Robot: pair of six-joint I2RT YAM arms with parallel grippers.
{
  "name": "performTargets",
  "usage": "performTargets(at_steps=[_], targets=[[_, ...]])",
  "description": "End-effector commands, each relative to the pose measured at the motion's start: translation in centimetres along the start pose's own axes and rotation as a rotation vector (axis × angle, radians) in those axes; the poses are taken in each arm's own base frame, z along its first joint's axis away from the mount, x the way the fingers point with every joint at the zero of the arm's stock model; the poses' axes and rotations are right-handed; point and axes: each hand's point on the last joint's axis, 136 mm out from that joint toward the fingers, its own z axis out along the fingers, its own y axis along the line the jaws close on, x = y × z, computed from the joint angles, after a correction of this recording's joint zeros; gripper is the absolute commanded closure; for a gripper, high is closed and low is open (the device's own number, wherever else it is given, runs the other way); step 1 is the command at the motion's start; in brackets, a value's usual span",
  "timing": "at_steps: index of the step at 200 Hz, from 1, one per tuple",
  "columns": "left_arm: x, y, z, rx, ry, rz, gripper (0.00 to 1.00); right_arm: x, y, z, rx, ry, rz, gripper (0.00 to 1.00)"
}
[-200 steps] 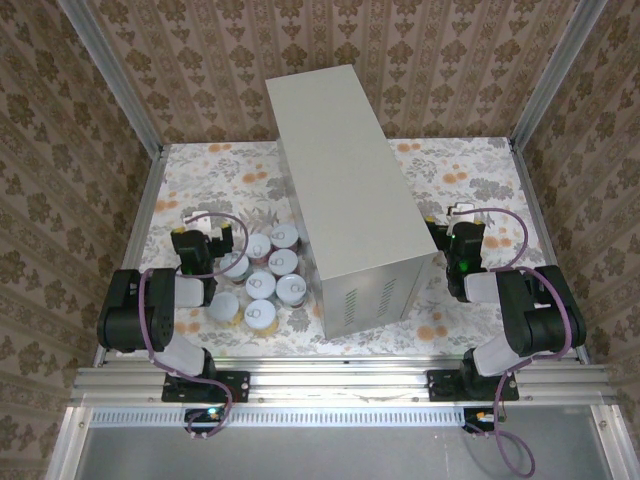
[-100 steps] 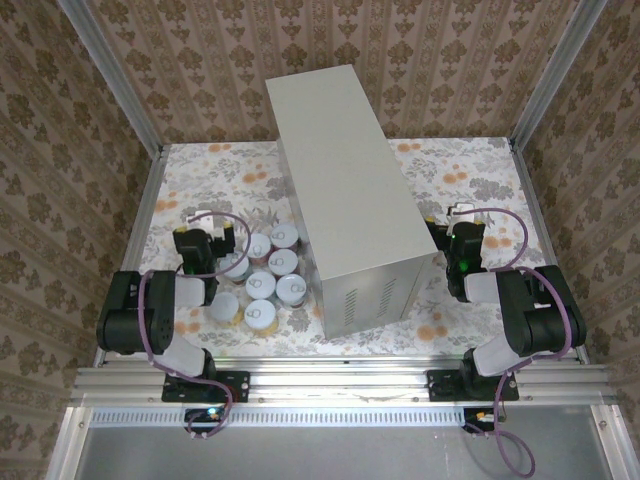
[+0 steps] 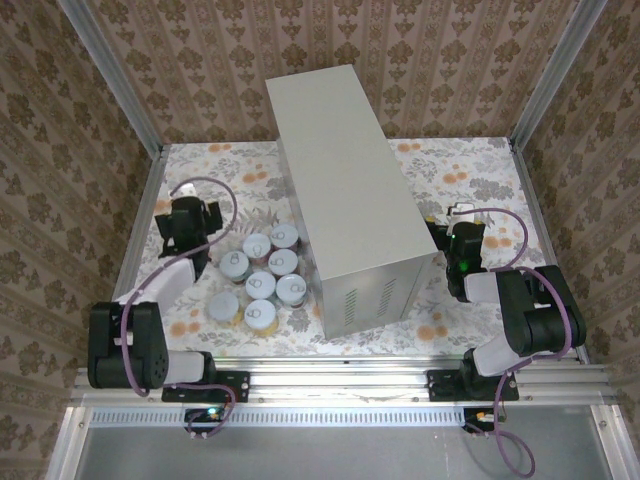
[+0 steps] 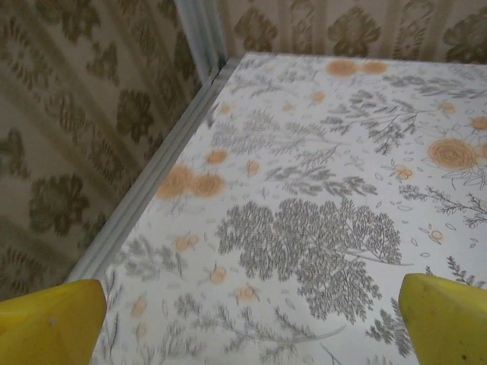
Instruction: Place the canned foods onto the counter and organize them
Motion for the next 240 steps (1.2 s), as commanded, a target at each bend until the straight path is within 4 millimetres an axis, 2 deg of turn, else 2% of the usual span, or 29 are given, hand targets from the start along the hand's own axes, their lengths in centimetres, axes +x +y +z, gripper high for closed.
performTargets(at_steps=[1, 34, 87, 100, 137, 140, 170, 186, 219, 240], targets=[[2.8, 2.3, -2.3, -0.128, 0.235, -0.118, 0.0, -0.3, 0.1, 0.0, -0.007, -0.018, 0.013, 0.0], [3.6, 3.0, -5.8, -0.165, 0.387, -0.131, 0.0, -0.3, 0.1, 0.1, -0.01, -0.016, 0.012, 0.0], [5.3, -0.7, -10.7, 0.137, 0.542, -0.166, 0.0, -0.3, 0.6, 0.1, -0.044, -0.009, 0.001, 0.0], [6.0, -1.2, -11.6, 0.169, 0.584, -0.165, 0.0, -0.9, 0.7, 0.0, -0.045, -0.002, 0.0, 0.0], [8.0, -2.8, -13.5, 0.269, 0.693, -0.114, 0.0, -3.6, -1.2, -0.2, 0.076, 0.102, 0.016, 0.0], [8.2, -3.0, -13.6, 0.275, 0.7, -0.107, 0.0, -4.8, -1.3, -0.7, 0.08, 0.085, 0.024, 0.0], [9.2, -3.7, -14.5, 0.306, 0.757, -0.029, 0.0, -9.8, -1.9, -2.2, 0.119, 0.152, 0.039, 0.0], [9.6, -4.3, -14.5, 0.327, 0.776, -0.008, 0.0, -13.3, -1.6, -3.5, 0.097, 0.138, 0.062, 0.0], [10.4, -5.6, -13.8, 0.324, 0.8, 0.057, 0.0, -18.6, -1.5, -6.7, 0.07, 0.161, 0.111, 0.0], [10.9, -6.3, -13.2, 0.323, 0.804, 0.09, 0.0, -21.1, -1.1, -9.4, 0.016, 0.191, 0.082, 0.0]])
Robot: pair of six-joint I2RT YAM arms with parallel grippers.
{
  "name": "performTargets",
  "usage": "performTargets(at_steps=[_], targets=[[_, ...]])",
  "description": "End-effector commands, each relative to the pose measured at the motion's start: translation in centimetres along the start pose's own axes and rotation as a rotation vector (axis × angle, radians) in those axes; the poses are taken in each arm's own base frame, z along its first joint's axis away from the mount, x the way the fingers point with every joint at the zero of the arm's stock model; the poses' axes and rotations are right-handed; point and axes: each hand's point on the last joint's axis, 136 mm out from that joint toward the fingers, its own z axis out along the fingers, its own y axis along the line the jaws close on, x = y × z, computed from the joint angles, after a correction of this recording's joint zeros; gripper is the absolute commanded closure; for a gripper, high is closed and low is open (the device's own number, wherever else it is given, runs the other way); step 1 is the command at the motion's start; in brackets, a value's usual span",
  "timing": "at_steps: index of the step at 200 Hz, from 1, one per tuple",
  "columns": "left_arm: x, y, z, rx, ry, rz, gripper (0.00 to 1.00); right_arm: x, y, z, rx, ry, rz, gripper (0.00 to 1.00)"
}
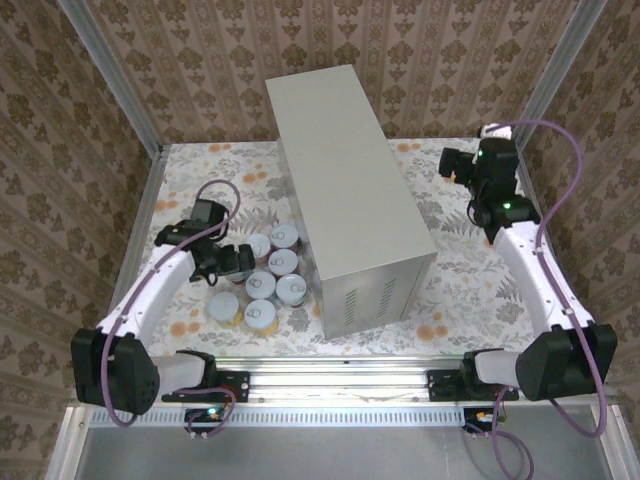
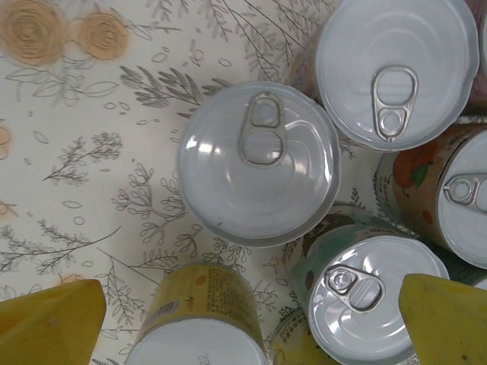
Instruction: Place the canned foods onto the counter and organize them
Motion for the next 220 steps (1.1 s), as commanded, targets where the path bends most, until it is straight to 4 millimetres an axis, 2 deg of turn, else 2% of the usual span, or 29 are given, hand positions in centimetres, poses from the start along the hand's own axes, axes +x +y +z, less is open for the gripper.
performTargets(at_steps=[1, 41, 57, 85, 113, 178, 220], targets=[[-0.6, -0.6, 0.2, -0.01, 0.003, 0.051, 0.0, 0.6, -0.2, -3.6, -0.031, 0.154, -0.027, 0.0], [-1.2, -0.7, 1.5, -0.037, 0.004, 0.054, 0.0, -3.0, 2.5, -9.8, -0.213, 0.157, -0.09, 0.0], [-1.4, -0.6, 2.0, -0.046, 0.005, 0.05, 0.0, -4.0, 4.4, -12.6, -0.312, 0.156, -0.105, 0.0], [-1.5, -0.6, 2.9, -0.055, 0.019, 0.056, 0.0, -4.3, 7.9, -16.8, -0.471, 0.187, -0.179, 0.0], [-1.3, -0.1, 4.0, -0.083, 0.035, 0.052, 0.0, -3.7, 11.3, -20.9, -0.625, 0.209, -0.311, 0.0], [-1.2, 0.4, 5.5, -0.075, 0.034, 0.005, 0.0, -2.0, 16.4, -27.0, -0.868, 0.217, -0.533, 0.0], [-0.4, 0.6, 6.4, -0.065, 0.038, -0.008, 0.02, -1.9, 17.4, -28.0, -0.906, 0.202, -0.566, 0.0]])
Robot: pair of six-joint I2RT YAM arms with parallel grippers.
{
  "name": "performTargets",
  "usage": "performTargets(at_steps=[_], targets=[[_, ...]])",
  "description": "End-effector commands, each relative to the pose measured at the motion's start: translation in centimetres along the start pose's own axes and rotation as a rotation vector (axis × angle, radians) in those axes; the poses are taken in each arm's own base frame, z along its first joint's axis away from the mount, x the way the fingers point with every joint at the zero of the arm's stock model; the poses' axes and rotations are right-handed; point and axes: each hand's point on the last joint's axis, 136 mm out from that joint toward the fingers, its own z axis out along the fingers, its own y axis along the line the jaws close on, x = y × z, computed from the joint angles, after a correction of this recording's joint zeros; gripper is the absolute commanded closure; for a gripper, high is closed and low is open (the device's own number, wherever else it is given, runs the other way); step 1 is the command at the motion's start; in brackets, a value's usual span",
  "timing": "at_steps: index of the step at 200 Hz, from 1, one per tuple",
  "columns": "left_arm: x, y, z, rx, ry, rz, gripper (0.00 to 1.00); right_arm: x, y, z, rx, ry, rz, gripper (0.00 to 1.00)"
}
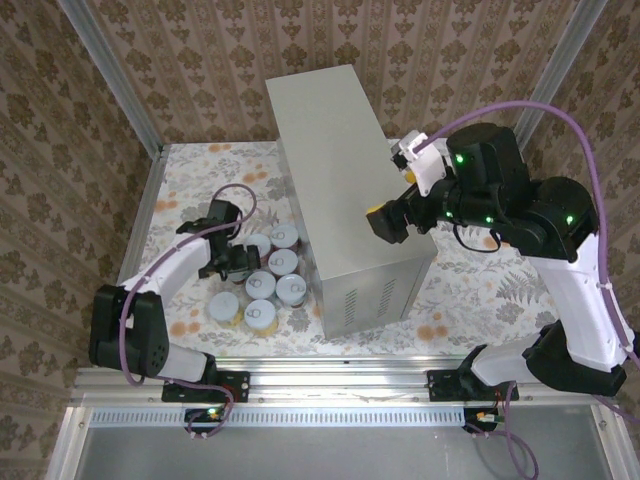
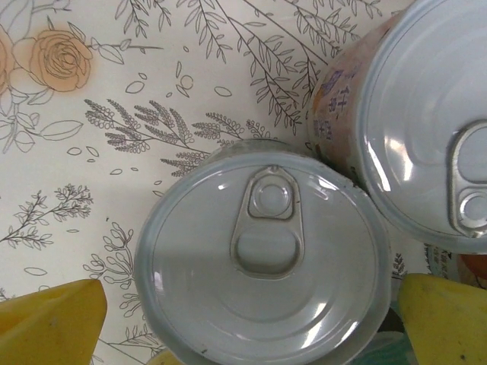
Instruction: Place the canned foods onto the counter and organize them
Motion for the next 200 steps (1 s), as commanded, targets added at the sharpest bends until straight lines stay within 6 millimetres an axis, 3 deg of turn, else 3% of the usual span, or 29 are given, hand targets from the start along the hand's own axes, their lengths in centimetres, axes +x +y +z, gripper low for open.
performTargets(at_steps=[1, 53, 59, 126, 168, 200], targets=[[0.6, 0.2, 0.8, 0.004, 0.013, -0.023, 0.02, 0.2, 0.7, -0.6, -0.022, 0.012, -0.042, 0.0], [0.8, 0.1, 2.1, 0.007, 0.032, -0.024, 0.1, 0.1, 2.7, -0.9, -0.084, 0.011, -0.103, 0.0], [0.8, 0.1, 2.2, 0.009, 0.033, -0.025, 0.11, 0.3, 3.2, 0.3, -0.095, 0.04, -0.119, 0.0], [0.8, 0.9, 1.7, -0.015, -0.015, -0.05, 0.25, 1.3, 7.1, 2.2, -0.174, 0.13, -0.258, 0.0], [0.4, 1.6, -0.1, -0.043, -0.039, -0.053, 0.38, 1.0, 8.5, 3.4, -0.197, 0.127, -0.282, 0.0], [-0.5, 1.6, -4.0, -0.022, -0.102, -0.056, 0.48, 0.6, 9.1, 3.7, -0.216, 0.099, -0.291, 0.0]])
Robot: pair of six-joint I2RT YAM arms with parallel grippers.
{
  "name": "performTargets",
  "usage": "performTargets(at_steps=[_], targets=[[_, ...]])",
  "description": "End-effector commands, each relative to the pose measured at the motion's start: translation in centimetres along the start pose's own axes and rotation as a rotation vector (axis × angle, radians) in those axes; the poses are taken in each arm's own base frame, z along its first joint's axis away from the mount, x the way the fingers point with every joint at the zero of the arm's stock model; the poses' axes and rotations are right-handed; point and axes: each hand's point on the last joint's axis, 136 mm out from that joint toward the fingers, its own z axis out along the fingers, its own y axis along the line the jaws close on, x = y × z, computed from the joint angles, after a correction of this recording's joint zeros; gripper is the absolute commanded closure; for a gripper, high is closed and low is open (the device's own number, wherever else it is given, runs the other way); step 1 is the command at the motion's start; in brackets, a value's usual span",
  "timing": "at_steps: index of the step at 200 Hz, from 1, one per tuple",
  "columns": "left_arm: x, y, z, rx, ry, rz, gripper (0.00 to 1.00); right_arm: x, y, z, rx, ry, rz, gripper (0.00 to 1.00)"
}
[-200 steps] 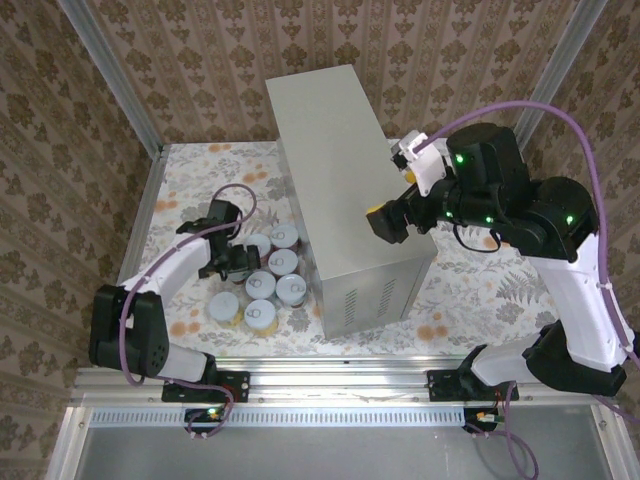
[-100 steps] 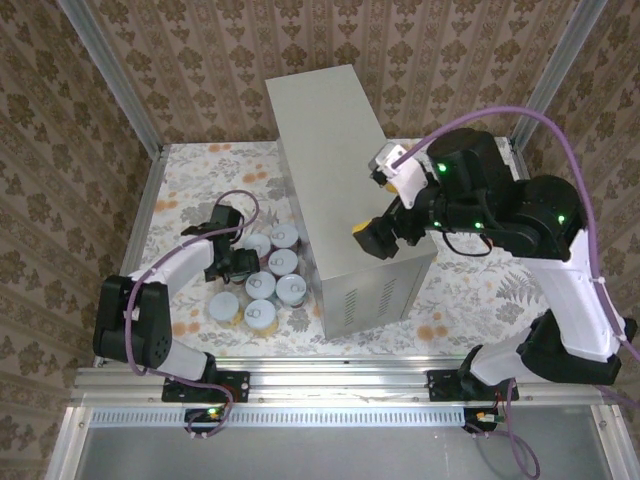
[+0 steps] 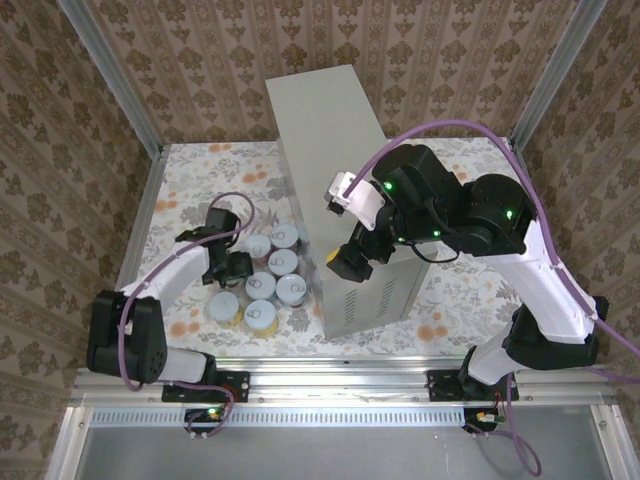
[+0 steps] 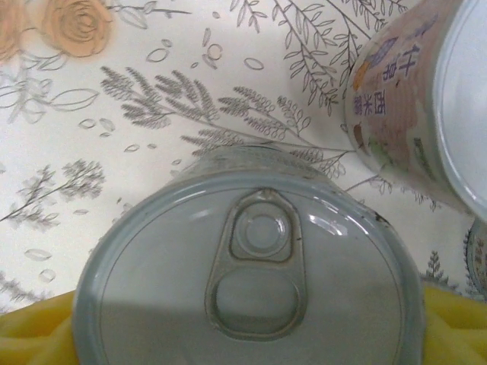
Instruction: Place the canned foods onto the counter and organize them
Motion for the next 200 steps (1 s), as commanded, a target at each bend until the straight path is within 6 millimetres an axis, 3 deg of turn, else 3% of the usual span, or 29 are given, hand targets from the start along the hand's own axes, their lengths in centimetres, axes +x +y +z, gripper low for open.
performTargets(at_steps=[1, 36, 83, 111, 146, 151, 171, 200], targets=[[-1.8, 0.3, -4.2, 0.006, -0.09, -0.017, 0.48, -0.7, 0.0, 0.1, 0.012, -0.035, -0.032, 0.0], [-2.8, -1.0, -9.3, 0.108, -0.153, 0.046, 0.5, -0.6, 0.3, 0.2, 0.002, -0.074, -0.038, 0.0], [-3.2, -4.6, -15.4, 0.248, -0.181, 0.224, 0.52, -0.3, 0.9, 0.6, -0.025, -0.098, -0.085, 0.0], [-3.4, -8.2, -21.6, 0.416, -0.269, 0.348, 0.53, -0.6, 1.4, 1.2, -0.049, -0.129, -0.126, 0.0], [-2.9, -11.3, -29.9, 0.6, -0.391, 0.48, 0.6, -1.7, 2.1, 2.3, -0.079, -0.179, -0.204, 0.0], [-2.7, -11.7, -31.0, 0.636, -0.403, 0.494, 0.6, -1.9, 2.1, 1.2, -0.07, -0.215, -0.219, 0.0], [-2.1, -13.1, -34.2, 0.757, -0.439, 0.545, 0.63, -2.7, 1.8, 1.6, -0.041, -0.262, -0.251, 0.0], [-0.6, -14.7, -37.5, 0.906, -0.453, 0.642, 0.66, -3.7, 1.0, 2.5, 0.017, -0.32, -0.276, 0.0]])
